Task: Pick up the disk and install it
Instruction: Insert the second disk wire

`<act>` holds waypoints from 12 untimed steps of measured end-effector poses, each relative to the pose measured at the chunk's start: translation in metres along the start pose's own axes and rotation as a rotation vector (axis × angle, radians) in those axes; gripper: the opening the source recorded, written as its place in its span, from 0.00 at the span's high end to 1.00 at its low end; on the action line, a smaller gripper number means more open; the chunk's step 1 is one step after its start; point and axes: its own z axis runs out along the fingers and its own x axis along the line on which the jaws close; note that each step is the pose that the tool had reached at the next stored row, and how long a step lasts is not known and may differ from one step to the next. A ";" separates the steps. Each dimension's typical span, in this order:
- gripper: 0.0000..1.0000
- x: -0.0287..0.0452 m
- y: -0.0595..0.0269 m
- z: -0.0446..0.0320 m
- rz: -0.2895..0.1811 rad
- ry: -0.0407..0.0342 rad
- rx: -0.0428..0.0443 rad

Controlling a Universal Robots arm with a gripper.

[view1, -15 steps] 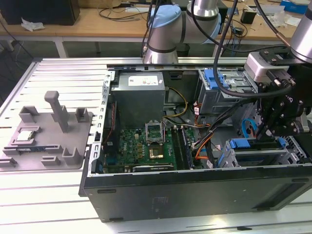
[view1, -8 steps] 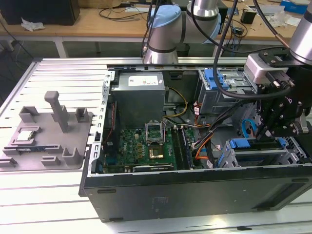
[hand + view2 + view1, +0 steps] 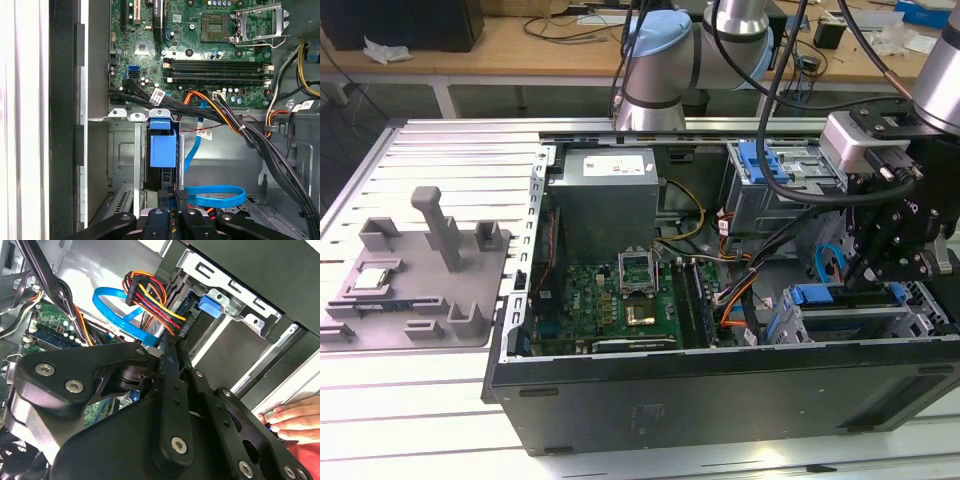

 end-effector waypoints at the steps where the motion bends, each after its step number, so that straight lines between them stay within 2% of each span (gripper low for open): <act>1: 0.84 0.0000 0.0000 0.0000 0.000 0.0000 0.0000; 12: 0.84 0.0000 0.0000 -0.0021 0.000 -0.0003 0.0001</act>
